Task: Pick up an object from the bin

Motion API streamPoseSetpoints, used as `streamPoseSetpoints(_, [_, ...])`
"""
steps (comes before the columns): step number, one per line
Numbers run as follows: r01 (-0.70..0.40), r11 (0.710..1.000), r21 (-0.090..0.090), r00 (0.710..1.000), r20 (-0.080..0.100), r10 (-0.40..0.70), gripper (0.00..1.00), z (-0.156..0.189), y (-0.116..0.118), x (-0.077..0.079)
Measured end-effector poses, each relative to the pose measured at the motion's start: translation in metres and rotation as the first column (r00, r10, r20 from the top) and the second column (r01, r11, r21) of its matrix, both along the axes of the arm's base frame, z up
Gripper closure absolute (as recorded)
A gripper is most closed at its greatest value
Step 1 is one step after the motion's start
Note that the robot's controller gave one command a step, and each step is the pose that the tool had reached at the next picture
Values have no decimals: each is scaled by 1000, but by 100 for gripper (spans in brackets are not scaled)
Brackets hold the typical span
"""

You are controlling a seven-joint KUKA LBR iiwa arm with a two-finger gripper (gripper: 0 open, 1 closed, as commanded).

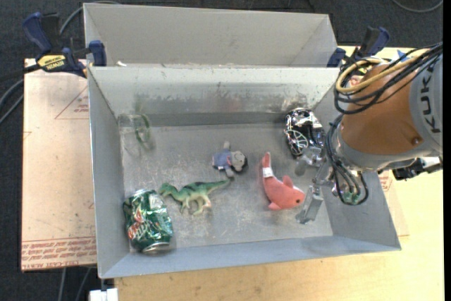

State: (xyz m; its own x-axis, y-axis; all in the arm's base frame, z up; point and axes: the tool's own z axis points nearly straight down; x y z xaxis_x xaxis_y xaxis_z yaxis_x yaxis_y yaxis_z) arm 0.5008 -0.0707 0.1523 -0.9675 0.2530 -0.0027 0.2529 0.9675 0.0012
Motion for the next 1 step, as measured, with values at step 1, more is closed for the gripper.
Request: streamPoseSetpoints(1, [169,986,2,986,-2,-169,0,-53,13,-3])
